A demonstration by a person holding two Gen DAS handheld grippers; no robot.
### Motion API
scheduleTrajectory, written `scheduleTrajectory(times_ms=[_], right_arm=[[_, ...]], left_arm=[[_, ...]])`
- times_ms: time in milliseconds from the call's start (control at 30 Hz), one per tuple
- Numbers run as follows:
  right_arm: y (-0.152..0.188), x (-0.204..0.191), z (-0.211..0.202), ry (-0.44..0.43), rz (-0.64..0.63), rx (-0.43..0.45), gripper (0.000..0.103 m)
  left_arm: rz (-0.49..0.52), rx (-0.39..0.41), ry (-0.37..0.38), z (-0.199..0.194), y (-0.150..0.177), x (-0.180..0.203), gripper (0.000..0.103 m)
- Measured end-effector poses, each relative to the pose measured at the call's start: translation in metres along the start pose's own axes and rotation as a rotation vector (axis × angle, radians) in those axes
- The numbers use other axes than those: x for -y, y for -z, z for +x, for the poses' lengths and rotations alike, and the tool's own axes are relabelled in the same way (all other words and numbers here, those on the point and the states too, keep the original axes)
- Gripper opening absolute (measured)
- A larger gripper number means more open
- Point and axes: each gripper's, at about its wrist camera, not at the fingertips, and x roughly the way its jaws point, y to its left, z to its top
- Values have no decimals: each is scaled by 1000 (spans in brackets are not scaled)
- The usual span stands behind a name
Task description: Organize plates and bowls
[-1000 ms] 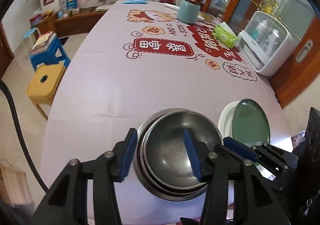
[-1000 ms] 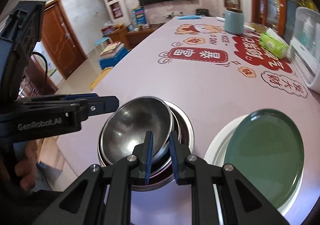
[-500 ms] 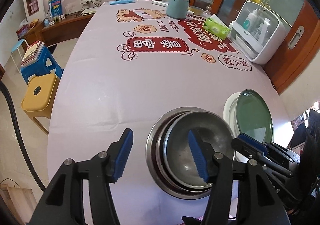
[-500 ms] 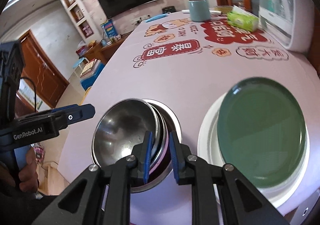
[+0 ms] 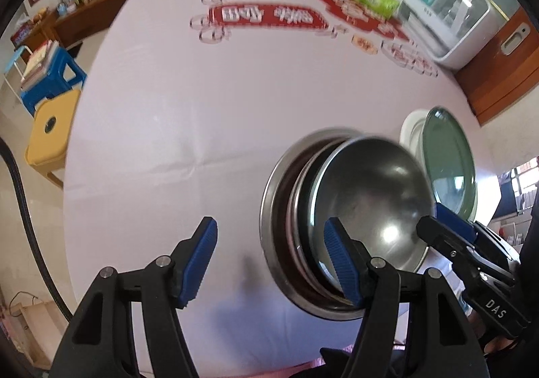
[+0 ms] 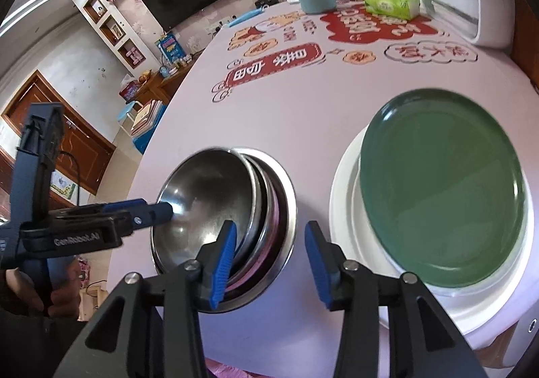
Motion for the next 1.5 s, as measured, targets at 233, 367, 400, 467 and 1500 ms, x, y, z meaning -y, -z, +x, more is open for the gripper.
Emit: scheduleTrajectory(times_ms=[233, 367, 400, 467, 1500], right_arm=[[0, 0, 9, -14, 18, -36, 43], [-3, 1, 17, -26, 35, -60, 43], [-3, 1, 18, -25, 35, -64, 43], [-5, 0, 21, -22, 34, -79, 44], [-17, -9, 46, 52, -18, -201, 41]], left_arm=[[-22, -71, 66, 15, -2, -7, 65], [-22, -109, 103, 23, -5, -8, 65], [-25, -119, 113, 26, -6, -9, 65], [-29, -137, 127, 30, -8, -11, 65], [16, -321, 325, 67, -37, -9, 42]])
